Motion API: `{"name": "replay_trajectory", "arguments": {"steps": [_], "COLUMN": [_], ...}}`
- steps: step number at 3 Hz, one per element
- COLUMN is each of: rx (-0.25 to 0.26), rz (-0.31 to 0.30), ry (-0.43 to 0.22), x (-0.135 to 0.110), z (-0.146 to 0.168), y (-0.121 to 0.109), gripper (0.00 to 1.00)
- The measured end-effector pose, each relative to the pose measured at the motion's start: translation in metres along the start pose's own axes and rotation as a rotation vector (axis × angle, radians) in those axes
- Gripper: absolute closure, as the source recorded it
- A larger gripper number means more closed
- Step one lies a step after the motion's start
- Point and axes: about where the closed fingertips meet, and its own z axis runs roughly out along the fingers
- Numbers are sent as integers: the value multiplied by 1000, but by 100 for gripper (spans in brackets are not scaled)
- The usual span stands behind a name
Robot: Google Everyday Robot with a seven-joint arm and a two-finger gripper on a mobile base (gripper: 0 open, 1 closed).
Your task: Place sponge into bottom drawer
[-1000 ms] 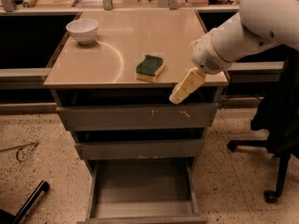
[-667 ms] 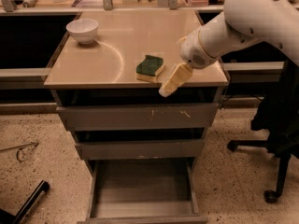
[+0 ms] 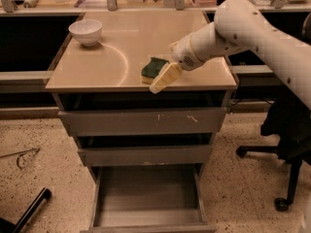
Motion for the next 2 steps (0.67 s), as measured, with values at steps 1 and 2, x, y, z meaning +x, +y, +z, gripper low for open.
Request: {"name": "replay_trajectory", "arguments": {"steps": [1,2], "rx": [-77,-78], "rz": [35,35], "ry": [-86,-86], "x": [-7,-7], "z": [48,49], "y": [-12,-12], "gripper": [0,0]}}
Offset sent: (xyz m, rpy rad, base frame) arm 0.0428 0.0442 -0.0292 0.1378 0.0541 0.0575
